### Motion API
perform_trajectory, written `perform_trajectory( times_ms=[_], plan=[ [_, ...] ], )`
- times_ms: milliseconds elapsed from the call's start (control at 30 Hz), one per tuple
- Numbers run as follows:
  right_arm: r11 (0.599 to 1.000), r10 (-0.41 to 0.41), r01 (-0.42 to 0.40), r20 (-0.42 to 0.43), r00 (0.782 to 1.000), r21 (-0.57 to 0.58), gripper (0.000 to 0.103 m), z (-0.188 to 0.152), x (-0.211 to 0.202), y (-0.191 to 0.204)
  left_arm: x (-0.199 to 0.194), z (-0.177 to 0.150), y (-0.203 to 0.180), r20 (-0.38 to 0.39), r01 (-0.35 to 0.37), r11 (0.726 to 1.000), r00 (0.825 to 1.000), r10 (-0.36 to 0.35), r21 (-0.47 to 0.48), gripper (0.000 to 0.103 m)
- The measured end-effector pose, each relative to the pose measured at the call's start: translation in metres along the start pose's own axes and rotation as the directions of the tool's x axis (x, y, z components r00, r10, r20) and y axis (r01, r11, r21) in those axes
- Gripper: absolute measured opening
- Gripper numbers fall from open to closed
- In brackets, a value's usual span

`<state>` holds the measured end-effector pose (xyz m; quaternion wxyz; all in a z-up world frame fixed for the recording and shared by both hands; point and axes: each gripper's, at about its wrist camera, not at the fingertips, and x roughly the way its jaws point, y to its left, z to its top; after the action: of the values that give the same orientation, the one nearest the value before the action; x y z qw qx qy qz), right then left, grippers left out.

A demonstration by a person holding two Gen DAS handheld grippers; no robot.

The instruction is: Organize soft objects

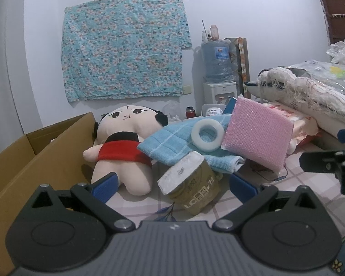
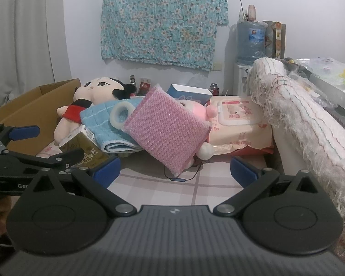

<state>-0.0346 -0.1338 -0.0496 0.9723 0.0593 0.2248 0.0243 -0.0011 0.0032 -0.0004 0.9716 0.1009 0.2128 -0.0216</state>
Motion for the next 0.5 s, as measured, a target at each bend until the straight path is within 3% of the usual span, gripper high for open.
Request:
perform_trajectory(
  times_ms=[500],
  plan=[
    [1.000, 0.001, -0.001, -0.012, 1.000, 0.006, 0.102, -0.0029, 0.0019, -0.0011, -0.0005, -0.0001, 0.0007, 0.000, 0.002, 1.000, 1.000, -0.002, 0.001, 0.103]
  ],
)
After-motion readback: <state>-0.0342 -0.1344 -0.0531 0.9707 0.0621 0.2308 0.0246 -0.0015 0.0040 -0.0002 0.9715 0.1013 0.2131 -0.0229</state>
